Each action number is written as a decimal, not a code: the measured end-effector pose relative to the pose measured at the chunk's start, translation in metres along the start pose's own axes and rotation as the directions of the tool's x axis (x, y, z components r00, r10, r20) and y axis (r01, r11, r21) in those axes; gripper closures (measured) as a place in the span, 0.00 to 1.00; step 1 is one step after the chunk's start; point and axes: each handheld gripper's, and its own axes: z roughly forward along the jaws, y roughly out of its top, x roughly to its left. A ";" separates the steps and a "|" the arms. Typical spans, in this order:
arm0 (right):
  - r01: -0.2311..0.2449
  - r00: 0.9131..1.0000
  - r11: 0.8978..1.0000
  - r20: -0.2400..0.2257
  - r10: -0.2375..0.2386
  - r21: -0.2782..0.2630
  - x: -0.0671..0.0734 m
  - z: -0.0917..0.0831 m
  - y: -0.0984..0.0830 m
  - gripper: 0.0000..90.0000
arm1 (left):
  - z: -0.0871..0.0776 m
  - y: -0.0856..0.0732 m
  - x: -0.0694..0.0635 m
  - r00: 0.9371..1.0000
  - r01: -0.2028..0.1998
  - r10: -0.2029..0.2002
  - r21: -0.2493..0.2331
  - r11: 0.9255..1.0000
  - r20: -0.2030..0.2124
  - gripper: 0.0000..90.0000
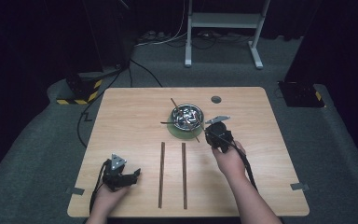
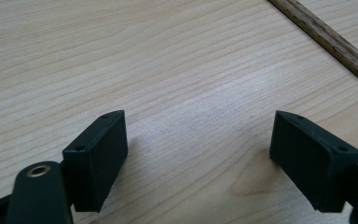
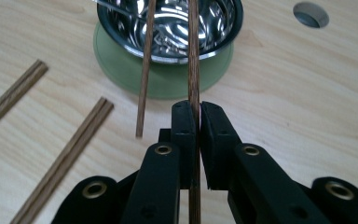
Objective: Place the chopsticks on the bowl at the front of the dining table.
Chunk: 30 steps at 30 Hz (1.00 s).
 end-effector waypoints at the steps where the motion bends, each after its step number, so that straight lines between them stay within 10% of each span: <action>1: -0.002 1.000 1.000 -0.005 0.002 0.001 0.001 0.002 0.004 0.94 | 0.000 0.000 0.000 1.000 0.000 0.000 0.000 1.000 0.000 0.21; 30: -0.018 1.000 1.000 0.002 0.018 0.015 0.016 0.061 0.073 0.94 | 0.000 0.000 0.000 1.000 -0.002 0.003 -0.004 1.000 0.001 0.22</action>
